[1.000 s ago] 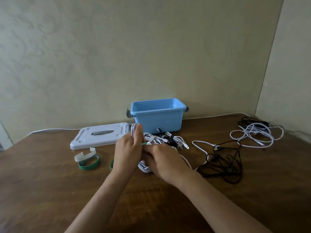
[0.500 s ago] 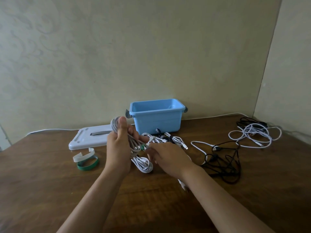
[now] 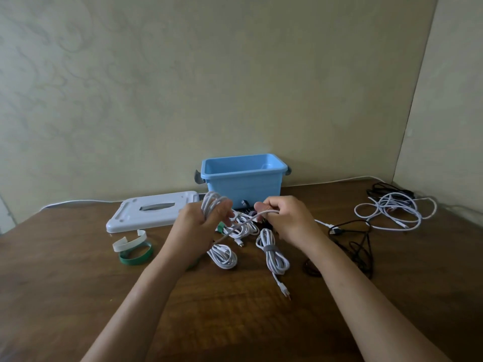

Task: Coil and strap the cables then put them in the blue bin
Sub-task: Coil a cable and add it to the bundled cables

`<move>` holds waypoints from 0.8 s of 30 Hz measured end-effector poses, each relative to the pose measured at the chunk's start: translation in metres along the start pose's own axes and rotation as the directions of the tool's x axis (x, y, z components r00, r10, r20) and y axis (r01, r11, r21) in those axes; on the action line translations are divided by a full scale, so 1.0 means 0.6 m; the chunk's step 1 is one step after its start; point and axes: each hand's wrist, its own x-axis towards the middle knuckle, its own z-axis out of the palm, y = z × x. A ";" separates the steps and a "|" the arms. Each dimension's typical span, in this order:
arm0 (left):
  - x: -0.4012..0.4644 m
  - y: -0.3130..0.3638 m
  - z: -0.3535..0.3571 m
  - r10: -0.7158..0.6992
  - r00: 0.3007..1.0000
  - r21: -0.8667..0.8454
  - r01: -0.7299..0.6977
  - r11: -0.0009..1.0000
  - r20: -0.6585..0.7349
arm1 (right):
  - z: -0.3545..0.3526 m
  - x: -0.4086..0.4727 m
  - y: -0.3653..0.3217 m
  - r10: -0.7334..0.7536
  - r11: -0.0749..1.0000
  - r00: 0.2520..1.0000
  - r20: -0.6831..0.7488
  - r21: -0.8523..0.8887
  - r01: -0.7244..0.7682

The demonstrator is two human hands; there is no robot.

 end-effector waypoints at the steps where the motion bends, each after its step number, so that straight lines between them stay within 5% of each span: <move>1: 0.002 -0.004 0.004 -0.004 1.000 0.065 0.006 0.998 -0.023 | 0.002 0.000 -0.003 0.000 0.999 1.000 -0.012 0.050 0.001; 10: -0.001 -0.012 0.031 -0.055 0.996 0.260 0.034 0.965 0.074 | 0.011 -0.007 -0.012 0.075 0.979 0.992 0.102 0.181 -0.093; 17: 0.017 -0.023 -0.001 -0.193 0.952 -0.127 0.167 0.978 -0.236 | -0.019 -0.022 -0.025 -0.013 0.980 0.900 0.436 0.185 -0.075; 24: 0.011 -0.027 0.023 -0.088 0.992 0.015 0.089 0.996 -0.090 | 0.021 -0.026 -0.043 -0.072 0.891 0.946 0.317 0.447 -0.082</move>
